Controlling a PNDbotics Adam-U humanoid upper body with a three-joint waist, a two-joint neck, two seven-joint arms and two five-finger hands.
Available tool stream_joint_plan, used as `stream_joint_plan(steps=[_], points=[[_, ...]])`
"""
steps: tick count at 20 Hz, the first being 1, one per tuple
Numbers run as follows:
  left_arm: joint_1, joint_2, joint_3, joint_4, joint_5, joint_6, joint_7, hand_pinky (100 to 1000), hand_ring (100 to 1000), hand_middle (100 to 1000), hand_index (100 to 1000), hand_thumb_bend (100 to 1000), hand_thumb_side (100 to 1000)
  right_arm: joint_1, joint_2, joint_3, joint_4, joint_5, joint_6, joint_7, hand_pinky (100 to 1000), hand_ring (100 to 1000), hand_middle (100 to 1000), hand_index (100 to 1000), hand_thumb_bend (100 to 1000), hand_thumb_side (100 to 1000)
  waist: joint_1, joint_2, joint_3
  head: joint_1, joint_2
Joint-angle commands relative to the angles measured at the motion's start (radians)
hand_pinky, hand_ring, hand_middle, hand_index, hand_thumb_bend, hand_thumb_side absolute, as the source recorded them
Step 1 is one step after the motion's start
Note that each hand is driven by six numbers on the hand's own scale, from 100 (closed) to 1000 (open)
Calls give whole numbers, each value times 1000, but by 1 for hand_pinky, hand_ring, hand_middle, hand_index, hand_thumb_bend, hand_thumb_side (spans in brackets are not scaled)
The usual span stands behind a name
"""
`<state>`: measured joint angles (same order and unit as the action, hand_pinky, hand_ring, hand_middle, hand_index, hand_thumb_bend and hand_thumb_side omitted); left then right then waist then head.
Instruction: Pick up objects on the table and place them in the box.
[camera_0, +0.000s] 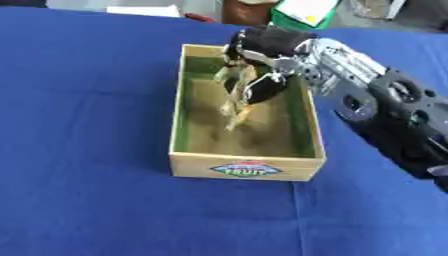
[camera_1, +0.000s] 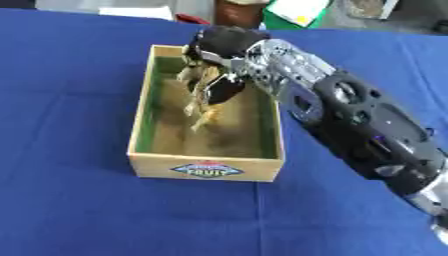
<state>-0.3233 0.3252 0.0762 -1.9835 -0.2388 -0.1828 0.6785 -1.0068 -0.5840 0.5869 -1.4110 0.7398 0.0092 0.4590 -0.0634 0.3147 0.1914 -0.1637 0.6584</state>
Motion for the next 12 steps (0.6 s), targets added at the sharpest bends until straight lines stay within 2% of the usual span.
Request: stream_joint_plan(steps=[1,2,4,6,7,9,12], points=[[-10,11,1,-17,0,1,-2,525,568,578,735,100,433,-25,-6,2,21,0,-20,30,718,660,603,659,100,346,5,-16,2,2,-7],[-10,11,1,-17,0,1,-2,525,568,578,735,100,433,-26,-4,4,29,-6,-29,47,720,664,607,664,100,347,5,-16,3,2,-7],[-10,12,1,-17,0,2,-2,525,568,578,735,100,434,-28,-4,11,43,-22,-60,108,751,721,686,760,100,399,5,-16,4,1,-6],[-10,13,2,-17,0,2,-1,525,568,577,735,100,434,-31,-8,4,44,-31,-91,166,759,738,715,792,100,457,5,-17,4,3,-6],[-10,13,2,-17,1,2,-1,525,568,576,735,100,433,-32,-12,-2,40,-35,-102,187,767,757,750,823,100,564,5,-17,3,4,-5],[-10,13,2,-17,1,2,-1,525,568,576,735,100,433,-36,-18,-14,31,-45,-115,219,782,784,789,864,100,649,5,-18,2,5,-3],[-11,13,1,-17,1,3,-3,525,568,574,735,100,435,-47,-23,-34,28,-53,-119,253,809,815,828,898,100,723,5,-20,0,6,-3]])
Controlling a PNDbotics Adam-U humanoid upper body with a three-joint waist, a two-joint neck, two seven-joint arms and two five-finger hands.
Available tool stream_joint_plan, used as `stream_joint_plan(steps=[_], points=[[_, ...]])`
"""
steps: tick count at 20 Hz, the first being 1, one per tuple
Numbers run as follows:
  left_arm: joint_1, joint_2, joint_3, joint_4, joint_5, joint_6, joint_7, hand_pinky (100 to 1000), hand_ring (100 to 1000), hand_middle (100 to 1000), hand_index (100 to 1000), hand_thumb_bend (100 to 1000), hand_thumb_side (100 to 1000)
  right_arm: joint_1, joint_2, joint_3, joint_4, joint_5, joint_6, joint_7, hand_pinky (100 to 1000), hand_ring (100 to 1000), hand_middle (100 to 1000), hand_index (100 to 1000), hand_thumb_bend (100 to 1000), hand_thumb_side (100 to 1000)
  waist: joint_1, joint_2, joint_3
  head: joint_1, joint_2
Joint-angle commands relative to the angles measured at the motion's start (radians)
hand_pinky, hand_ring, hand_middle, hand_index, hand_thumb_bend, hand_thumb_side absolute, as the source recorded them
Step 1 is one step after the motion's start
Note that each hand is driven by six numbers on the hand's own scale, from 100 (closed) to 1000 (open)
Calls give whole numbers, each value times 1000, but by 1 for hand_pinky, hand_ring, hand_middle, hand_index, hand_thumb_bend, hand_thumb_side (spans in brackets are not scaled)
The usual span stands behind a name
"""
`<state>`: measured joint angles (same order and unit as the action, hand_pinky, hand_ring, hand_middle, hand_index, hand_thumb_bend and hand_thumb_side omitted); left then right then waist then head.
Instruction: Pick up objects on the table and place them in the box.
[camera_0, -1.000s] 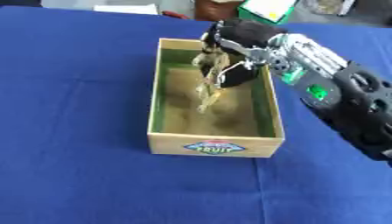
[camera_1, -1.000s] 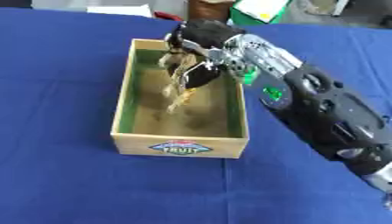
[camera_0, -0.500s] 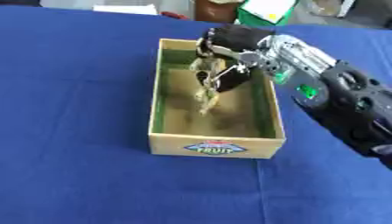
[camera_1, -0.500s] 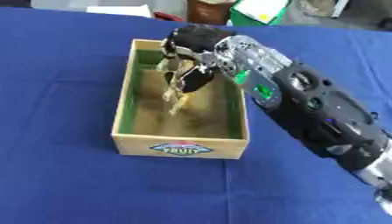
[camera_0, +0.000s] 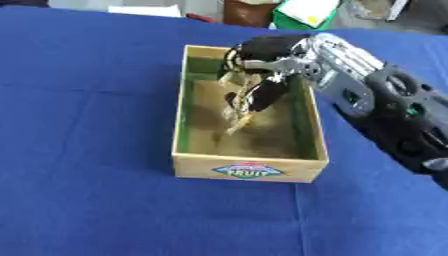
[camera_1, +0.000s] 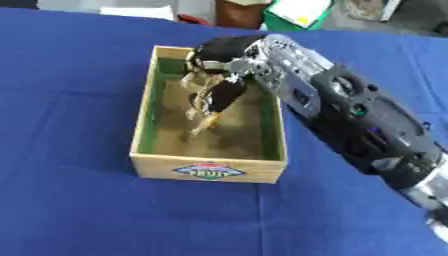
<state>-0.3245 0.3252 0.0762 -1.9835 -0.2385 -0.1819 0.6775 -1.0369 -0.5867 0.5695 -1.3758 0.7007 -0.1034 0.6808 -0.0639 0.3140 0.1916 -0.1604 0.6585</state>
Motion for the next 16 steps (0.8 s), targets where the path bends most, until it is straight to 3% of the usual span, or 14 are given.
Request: stream_joint_plan(steps=[1,4,5,6,7,9,13,16], points=[[-9,13,1,-17,0,3,-2,525,567,573,735,100,436,-19,-20,-24,-2,-21,-4,42,828,833,849,921,100,762,6,-20,0,2,-3],[-8,14,3,-17,0,6,-2,525,567,574,735,100,435,-25,-21,-53,11,-66,7,72,868,877,892,964,103,831,7,-22,0,2,0],[-8,14,3,-17,0,6,-1,525,567,574,735,100,435,-26,-22,-65,13,-84,13,82,891,908,918,993,279,870,7,-23,-1,3,0],[-8,14,4,-17,0,7,0,525,568,574,735,100,435,-26,-22,-80,14,-106,21,92,897,917,924,1000,350,886,7,-23,-2,4,0],[-7,14,4,-17,0,7,0,525,568,574,735,100,435,-27,-23,-95,13,-129,29,100,907,927,929,1000,477,898,7,-24,-2,5,0],[-7,15,4,-17,0,8,0,525,567,574,735,100,436,-32,-28,-119,13,-171,45,118,942,960,957,1000,659,862,7,-24,-4,5,2],[-5,14,5,-17,0,10,0,525,567,574,731,100,435,-60,-26,-154,36,-201,66,173,988,1000,1000,1000,741,801,7,-25,-8,4,7],[-3,13,4,-17,0,11,-2,525,567,574,728,100,435,-80,-12,-179,83,-172,72,196,991,1000,1000,1000,742,765,9,-27,-9,3,8]])
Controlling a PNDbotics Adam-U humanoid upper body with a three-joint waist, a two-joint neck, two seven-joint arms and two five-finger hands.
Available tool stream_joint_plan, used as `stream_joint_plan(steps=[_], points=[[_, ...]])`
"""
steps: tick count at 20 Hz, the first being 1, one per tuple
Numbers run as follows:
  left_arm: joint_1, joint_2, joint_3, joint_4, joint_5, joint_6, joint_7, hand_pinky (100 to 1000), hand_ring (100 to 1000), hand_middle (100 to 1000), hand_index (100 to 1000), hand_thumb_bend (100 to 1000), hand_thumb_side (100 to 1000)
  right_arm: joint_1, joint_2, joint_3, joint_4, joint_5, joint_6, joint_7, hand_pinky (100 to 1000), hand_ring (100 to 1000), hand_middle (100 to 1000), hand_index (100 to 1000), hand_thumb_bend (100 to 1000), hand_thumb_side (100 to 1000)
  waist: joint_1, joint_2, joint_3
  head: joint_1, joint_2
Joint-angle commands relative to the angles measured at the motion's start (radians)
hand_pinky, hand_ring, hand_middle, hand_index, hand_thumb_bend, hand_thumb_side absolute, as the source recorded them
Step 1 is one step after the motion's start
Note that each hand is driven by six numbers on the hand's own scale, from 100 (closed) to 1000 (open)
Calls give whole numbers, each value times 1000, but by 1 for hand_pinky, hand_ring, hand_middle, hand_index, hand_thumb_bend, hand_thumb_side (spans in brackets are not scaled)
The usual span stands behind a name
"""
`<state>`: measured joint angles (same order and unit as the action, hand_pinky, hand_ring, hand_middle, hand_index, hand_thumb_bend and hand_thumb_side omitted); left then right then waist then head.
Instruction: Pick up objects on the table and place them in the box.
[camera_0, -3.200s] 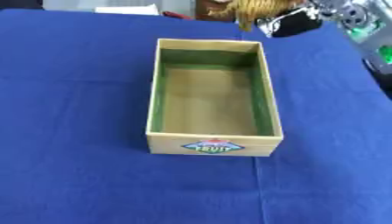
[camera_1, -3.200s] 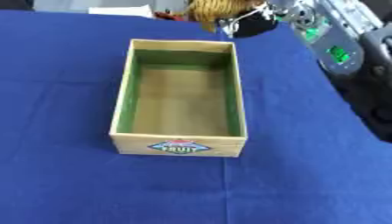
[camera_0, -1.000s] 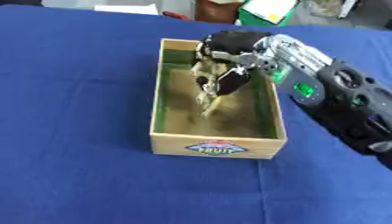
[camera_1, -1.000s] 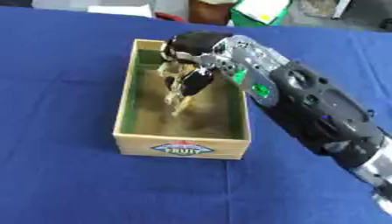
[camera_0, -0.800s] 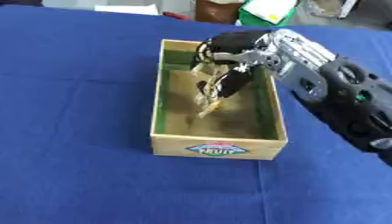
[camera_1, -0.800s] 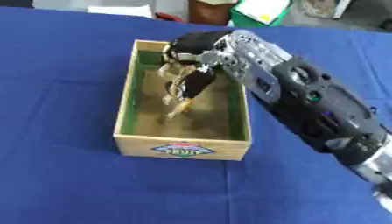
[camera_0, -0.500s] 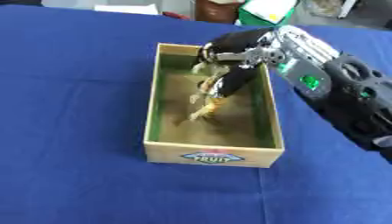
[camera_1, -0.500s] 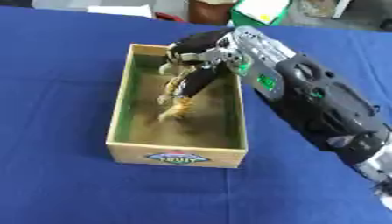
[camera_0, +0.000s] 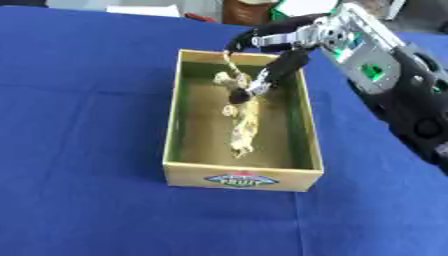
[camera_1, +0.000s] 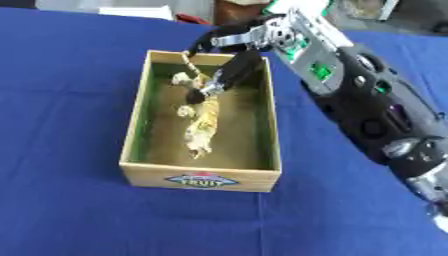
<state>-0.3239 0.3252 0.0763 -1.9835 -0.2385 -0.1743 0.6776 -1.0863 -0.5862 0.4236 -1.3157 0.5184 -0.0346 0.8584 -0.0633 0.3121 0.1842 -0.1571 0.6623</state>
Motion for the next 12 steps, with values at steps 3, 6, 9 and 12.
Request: stream_joint_plan(steps=[3,6,9,12], points=[[-3,12,5,-17,0,4,-1,525,567,573,727,100,435,-32,-6,-38,58,35,-5,19,991,1000,1000,1000,733,740,10,-24,0,-1,4],[-4,11,5,-17,0,4,-1,525,567,574,726,100,434,-28,-1,-30,86,56,-13,15,993,1000,1000,1000,726,728,9,-22,2,-1,4],[-4,9,4,-17,1,4,-3,524,567,573,726,100,434,-30,8,-17,117,75,-21,16,997,1000,1000,1000,719,706,9,-21,3,-3,3],[-4,8,3,-17,0,5,-6,524,566,569,725,100,437,-31,20,8,148,101,-40,20,997,1000,1000,1000,697,695,10,-19,8,-8,2]])
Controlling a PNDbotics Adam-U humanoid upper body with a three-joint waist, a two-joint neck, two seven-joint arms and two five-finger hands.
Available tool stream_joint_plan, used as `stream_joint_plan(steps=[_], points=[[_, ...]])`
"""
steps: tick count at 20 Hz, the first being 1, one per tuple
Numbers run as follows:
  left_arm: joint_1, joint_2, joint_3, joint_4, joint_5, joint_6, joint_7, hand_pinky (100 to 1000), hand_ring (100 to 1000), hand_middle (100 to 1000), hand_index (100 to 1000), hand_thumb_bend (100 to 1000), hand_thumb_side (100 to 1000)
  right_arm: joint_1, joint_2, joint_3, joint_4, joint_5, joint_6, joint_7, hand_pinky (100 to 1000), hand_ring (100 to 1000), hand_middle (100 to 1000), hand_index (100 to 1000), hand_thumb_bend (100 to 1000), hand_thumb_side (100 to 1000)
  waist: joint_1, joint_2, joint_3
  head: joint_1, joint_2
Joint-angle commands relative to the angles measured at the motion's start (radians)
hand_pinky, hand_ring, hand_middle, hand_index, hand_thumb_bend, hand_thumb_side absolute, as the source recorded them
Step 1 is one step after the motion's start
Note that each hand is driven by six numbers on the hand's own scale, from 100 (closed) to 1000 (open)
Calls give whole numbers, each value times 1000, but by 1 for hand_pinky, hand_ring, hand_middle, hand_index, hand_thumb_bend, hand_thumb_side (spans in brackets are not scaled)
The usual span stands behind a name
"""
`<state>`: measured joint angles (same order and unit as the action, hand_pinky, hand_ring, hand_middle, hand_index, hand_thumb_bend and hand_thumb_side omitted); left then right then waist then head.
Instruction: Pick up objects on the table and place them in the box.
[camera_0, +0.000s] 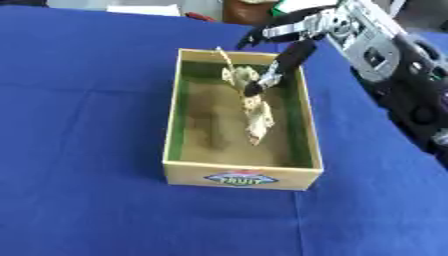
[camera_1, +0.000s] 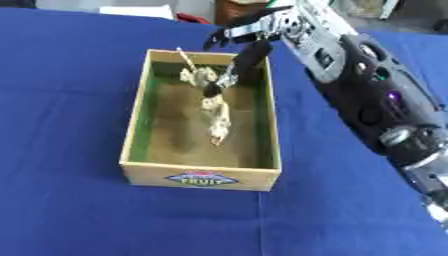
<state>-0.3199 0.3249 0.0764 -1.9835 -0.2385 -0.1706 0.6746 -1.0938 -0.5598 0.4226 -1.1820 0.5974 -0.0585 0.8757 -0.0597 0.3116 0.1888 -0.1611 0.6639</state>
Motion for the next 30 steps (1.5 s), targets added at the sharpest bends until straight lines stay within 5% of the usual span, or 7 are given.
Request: stream_joint_plan(steps=[1,7,10,13,19,25,30], points=[[-8,8,3,-17,0,2,-4,524,566,569,725,100,437,-23,-4,17,21,34,-24,0,997,1000,1000,1000,697,695,7,-18,4,-5,-1],[-9,6,4,-17,0,6,-6,524,565,570,724,100,435,-13,7,58,56,114,-63,-54,999,1000,1000,1000,600,727,5,-15,8,-1,-5],[-11,7,4,-17,-1,10,-6,523,565,570,723,100,431,-11,7,85,56,183,-119,-37,1000,1000,1000,1000,642,481,3,-16,8,3,-8],[-11,6,3,-17,1,10,-7,523,565,570,723,100,432,-15,13,81,65,231,-168,6,1000,1000,1000,1000,596,468,2,-17,9,5,-9],[-9,7,5,-17,3,10,-7,523,565,570,723,100,435,-6,-1,37,27,213,-163,-21,1000,1000,1000,1000,596,536,1,-19,8,8,-7],[-6,7,7,-17,3,12,-8,523,565,571,722,100,439,20,-39,-41,-147,84,-91,-54,979,1000,1000,1000,594,666,8,-21,4,9,-2],[-4,9,10,-17,1,13,-6,523,565,572,722,100,443,53,-90,-118,-309,-20,-4,-108,934,963,951,965,371,878,16,-25,-4,13,2]])
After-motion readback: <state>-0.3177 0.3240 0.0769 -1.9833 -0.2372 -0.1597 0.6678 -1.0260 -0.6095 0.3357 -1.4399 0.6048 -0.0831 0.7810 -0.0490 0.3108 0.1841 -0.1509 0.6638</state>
